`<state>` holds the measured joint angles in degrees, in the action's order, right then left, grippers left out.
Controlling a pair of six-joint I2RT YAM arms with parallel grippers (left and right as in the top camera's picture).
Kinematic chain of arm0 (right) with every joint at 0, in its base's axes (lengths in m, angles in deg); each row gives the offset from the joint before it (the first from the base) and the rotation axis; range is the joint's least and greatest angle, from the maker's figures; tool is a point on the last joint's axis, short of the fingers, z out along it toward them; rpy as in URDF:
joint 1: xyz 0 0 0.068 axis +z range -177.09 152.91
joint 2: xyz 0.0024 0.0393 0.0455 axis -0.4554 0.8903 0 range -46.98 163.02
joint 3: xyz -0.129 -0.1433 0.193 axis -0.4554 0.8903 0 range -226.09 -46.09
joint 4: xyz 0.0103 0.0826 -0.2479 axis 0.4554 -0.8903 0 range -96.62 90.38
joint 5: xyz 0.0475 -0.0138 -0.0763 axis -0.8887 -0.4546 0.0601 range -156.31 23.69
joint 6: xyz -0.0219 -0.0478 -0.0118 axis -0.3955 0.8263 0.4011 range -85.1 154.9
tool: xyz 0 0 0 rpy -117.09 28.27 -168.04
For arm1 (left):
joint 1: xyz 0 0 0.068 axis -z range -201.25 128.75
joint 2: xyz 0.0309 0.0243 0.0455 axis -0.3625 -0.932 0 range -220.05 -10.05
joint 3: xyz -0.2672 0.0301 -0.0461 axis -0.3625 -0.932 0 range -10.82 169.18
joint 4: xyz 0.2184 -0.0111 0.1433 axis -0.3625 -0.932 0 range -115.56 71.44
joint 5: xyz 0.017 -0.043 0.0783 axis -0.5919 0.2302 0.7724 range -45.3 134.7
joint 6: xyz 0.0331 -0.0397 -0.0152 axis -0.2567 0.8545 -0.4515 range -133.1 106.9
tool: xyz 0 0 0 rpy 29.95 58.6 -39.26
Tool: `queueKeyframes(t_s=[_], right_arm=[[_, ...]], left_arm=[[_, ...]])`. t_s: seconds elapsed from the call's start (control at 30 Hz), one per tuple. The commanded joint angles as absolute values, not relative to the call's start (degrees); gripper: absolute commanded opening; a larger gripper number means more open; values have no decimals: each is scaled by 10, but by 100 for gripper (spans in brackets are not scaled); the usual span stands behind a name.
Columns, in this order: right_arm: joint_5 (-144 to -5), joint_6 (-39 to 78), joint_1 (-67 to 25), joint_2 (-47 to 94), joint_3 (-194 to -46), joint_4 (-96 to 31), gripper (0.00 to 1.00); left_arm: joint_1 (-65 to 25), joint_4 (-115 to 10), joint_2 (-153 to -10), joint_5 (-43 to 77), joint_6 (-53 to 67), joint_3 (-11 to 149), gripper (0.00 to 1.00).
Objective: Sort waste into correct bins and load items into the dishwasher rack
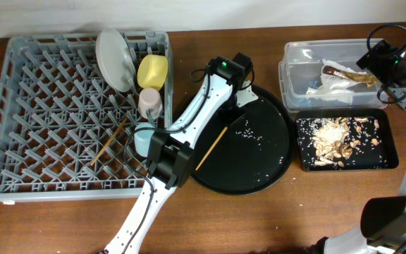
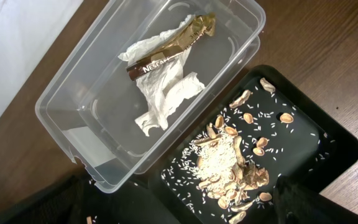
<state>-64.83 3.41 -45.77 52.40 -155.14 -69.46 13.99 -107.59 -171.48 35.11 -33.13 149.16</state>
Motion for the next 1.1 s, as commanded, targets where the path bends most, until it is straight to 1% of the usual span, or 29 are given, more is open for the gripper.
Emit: queueKeyframes(t_s=[0.0, 0.1, 0.17, 0.27, 0.3, 0.37, 0.5, 0.6, 0.7, 0.83, 1.0, 1.07], right_arm=[[-645, 31, -459, 525, -1553, -693, 98], [-645, 31, -459, 525, -1553, -693, 99], [-645, 31, -459, 525, -1553, -693, 98], [-645, 31, -459, 525, -1553, -693, 98], [-645, 31, -459, 525, -1553, -693, 99], [-645, 31, -459, 525, -1553, -693, 98], [-645, 31, -459, 525, -1553, -693, 98], [-645, 31, -459, 526, -1553, -693, 98], [-645, 31, -459, 527, -1553, -693, 99], [-645, 31, -459, 527, -1553, -693, 99], [-645, 31, -459, 527, -1553, -693, 98], [-645, 31, -459, 527, -1553, -693, 98]], left_arm=[[142, -1070, -1742, 340, -333, 1493, 8], [142, -1071, -1742, 340, -333, 1494, 2], [142, -1089, -1742, 349, -333, 1513, 1], [134, -1153, -1741, 388, -290, 1644, 1], [125, -1151, -1731, 411, -243, 1693, 0], [100, -1153, -1656, 412, -240, 1691, 1], [50, -1153, -1541, 459, -205, 1687, 1], [-4, -1153, -1434, 477, -204, 1622, 1], [-62, -1153, -1341, 508, -204, 1457, 0], [-114, -1135, -1335, 507, -205, 1323, 0], [-123, -1034, -1335, 508, -204, 1171, 1], [-127, -1005, -1336, 512, -204, 1142, 2]])
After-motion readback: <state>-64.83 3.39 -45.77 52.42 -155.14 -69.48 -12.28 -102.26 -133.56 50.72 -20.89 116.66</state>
